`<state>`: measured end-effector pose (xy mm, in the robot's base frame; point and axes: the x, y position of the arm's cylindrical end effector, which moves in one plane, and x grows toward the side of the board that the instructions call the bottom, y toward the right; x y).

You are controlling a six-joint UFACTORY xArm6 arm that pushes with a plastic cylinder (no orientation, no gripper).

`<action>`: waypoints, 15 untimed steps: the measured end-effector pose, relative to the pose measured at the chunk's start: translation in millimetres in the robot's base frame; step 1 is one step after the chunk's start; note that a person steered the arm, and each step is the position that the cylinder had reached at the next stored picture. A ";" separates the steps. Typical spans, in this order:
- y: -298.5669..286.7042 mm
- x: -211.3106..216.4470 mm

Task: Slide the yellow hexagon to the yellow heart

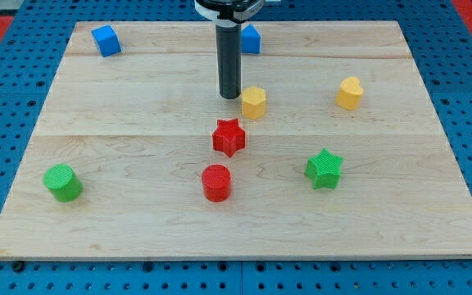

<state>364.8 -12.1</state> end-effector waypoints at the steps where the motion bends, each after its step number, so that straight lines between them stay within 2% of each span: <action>1: 0.0 -1.0; 5: 0.2 19.6; 7: 28.0 21.5; 10: 31.3 36.0; 15: 43.2 37.5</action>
<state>402.3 31.1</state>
